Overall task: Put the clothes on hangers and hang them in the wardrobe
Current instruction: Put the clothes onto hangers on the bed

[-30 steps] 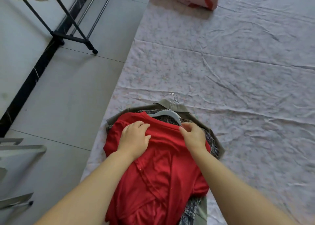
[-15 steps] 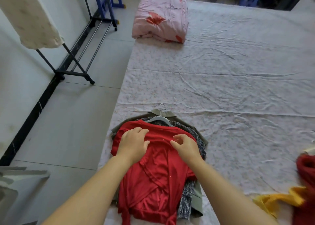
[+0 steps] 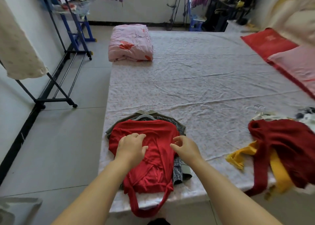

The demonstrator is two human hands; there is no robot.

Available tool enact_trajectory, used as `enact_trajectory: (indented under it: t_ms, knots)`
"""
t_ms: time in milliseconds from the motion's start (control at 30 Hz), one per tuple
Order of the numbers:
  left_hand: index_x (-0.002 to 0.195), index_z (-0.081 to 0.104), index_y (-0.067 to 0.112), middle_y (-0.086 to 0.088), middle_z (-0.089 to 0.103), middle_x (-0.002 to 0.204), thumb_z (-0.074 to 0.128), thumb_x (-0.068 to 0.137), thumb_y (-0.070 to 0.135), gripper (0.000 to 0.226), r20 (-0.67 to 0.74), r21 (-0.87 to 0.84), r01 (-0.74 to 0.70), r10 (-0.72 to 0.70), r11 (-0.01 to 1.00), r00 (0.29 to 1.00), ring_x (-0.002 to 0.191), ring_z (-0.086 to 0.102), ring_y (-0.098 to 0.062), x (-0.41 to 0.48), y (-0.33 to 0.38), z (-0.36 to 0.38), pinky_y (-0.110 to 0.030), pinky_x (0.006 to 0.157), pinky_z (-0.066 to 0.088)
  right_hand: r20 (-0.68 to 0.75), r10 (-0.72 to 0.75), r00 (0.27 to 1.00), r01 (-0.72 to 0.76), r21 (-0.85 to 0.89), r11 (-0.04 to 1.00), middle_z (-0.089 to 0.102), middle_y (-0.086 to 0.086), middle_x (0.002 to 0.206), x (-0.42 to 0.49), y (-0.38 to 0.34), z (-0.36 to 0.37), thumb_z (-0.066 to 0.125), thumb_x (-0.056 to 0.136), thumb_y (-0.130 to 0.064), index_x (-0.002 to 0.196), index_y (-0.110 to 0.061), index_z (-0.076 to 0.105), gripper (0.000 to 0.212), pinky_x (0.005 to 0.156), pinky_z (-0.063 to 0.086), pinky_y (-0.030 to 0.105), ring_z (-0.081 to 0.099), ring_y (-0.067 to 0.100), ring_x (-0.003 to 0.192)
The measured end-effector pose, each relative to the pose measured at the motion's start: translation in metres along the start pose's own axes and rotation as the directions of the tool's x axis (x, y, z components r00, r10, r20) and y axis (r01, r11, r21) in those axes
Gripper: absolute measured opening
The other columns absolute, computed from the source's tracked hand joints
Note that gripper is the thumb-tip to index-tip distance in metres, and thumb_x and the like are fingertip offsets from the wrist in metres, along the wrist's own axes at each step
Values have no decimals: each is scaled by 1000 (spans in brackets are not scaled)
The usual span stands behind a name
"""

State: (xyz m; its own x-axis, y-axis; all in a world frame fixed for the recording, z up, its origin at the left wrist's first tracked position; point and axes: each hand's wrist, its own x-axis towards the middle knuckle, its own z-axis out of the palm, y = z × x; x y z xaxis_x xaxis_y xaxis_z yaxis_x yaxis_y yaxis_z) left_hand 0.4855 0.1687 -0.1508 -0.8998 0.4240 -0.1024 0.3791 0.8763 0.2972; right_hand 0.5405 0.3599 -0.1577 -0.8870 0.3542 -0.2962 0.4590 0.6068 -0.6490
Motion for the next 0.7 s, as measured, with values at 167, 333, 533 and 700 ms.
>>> enact_trajectory:
  t_ms: [167, 333, 533, 700]
  knots:
    - [133, 45, 23, 1, 54, 126, 51, 90, 40, 47, 18, 12, -95, 95, 995, 995, 114, 52, -20, -33, 38, 7, -31, 95, 36, -43, 62, 997, -61, 25, 998, 64, 4, 109, -53, 33, -24, 62, 86, -29, 116, -13, 59, 34, 79, 42, 22, 59, 14, 98]
    - [131, 46, 24, 1, 55, 125, 52, 89, 41, 46, 47, 50, -199, 196, 979, 979, 113, 52, -22, -41, 101, 18, -32, 94, 38, -90, 117, 989, -111, 64, 992, 62, 4, 115, -87, 80, -65, 61, 88, -28, 121, -11, 56, 38, 85, 43, 25, 57, 16, 104]
    - [135, 43, 25, 1, 51, 131, 50, 91, 40, 47, 112, 93, -337, 327, 937, 938, 118, 49, -22, -42, 223, 43, -33, 96, 37, -166, 193, 967, -173, 126, 977, 60, 3, 118, -129, 172, -141, 60, 88, -29, 124, -12, 54, 40, 82, 41, 21, 55, 14, 105]
    - [138, 37, 26, 0, 45, 139, 46, 93, 41, 48, 190, 83, -413, 392, 907, 900, 123, 44, -24, -52, 350, 83, -35, 101, 33, -235, 271, 934, -253, 104, 962, 58, 3, 118, -166, 271, -215, 61, 87, -28, 123, -14, 54, 39, 81, 40, 22, 55, 17, 107]
